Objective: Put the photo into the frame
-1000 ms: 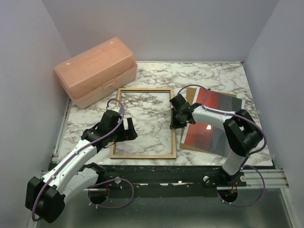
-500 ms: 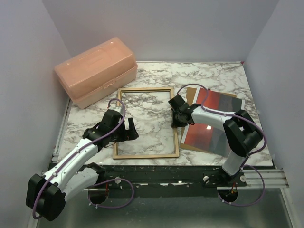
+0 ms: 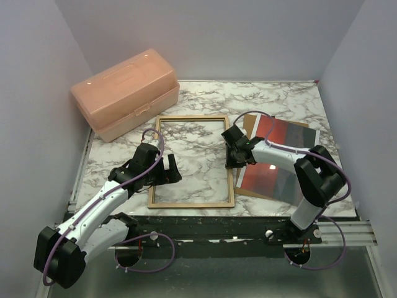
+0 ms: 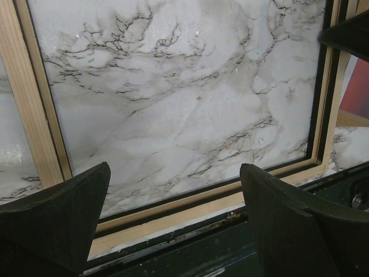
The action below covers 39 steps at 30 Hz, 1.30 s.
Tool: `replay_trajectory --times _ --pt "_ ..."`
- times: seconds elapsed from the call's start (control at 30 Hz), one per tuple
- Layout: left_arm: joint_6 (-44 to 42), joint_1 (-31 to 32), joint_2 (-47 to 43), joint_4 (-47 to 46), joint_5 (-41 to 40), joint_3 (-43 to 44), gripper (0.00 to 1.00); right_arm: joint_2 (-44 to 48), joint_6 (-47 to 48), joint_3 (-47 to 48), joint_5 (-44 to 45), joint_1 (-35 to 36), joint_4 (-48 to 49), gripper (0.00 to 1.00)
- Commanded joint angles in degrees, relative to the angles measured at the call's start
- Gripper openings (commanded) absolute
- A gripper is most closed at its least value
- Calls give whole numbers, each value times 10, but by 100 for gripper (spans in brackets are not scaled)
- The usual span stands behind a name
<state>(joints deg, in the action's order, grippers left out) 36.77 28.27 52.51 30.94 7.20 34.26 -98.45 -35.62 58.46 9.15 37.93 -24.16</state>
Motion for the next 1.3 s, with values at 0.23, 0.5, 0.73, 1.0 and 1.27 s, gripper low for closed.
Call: replay_trajectory --times 0.23,0.5,0.73,1.0,1.27 --pt "0 8 -2 -2 16 7 98 71 -32 -24 -25 1 -20 40" --pt "-9 18 16 1 27 32 99 125 -46 -30 -38 0 -14 79" --pt "4 53 83 -44 58 68 99 169 -52 -82 -87 -42 1 92" --pt "22 131 229 -79 82 171 99 247 -32 -176 -197 -187 12 92" --pt "20 202 387 -65 89 318 99 312 -43 -206 -190 -311 -28 94"
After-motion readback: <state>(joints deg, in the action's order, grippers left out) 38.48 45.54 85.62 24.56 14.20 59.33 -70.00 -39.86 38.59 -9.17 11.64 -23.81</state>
